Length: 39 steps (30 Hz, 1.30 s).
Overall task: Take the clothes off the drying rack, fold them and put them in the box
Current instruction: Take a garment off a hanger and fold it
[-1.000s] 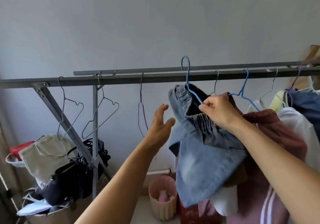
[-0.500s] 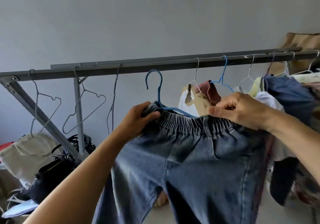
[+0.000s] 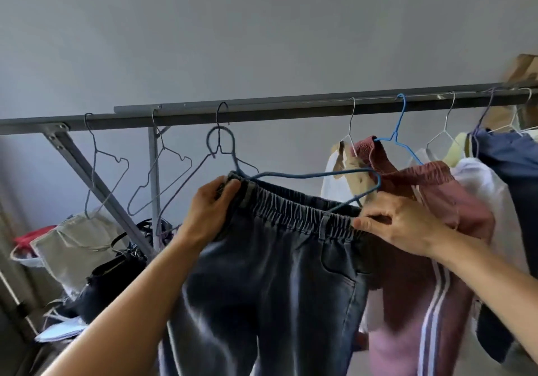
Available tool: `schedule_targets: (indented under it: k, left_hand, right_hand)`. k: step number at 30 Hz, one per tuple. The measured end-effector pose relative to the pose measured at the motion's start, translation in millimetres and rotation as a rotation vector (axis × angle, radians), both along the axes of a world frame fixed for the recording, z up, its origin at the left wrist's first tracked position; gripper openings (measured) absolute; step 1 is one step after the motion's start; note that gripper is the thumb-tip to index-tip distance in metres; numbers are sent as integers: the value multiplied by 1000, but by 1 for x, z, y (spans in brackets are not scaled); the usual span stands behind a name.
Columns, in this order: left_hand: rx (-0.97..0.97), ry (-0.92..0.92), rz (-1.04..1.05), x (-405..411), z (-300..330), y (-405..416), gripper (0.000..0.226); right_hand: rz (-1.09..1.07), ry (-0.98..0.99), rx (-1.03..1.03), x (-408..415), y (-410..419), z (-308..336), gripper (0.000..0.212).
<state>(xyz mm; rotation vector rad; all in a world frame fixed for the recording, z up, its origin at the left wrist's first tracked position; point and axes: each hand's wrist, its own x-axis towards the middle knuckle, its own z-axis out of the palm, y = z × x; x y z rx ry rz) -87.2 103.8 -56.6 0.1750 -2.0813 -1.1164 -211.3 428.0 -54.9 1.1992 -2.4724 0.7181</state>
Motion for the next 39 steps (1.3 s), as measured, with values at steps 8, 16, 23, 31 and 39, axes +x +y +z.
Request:
schedule_targets:
  k: [8, 16, 23, 31, 39]
  left_hand:
    - [-208, -45, 8, -6, 8, 38, 35]
    - [118, -54, -76, -3, -3, 20, 28]
    - [41, -120, 100, 5, -21, -9, 31]
    - [6, -147, 171, 9, -9, -41, 35]
    - [4, -114, 125, 14, 1, -47, 33]
  right_hand:
    - [-11, 429, -109, 22, -84, 35, 50]
    - [12, 71, -127, 2, -87, 64, 18]
    - [-369, 113, 41, -29, -54, 118, 26]
    - [-496, 232, 25, -33, -105, 136, 21]
    - [-540, 152, 150, -35, -152, 118, 28]
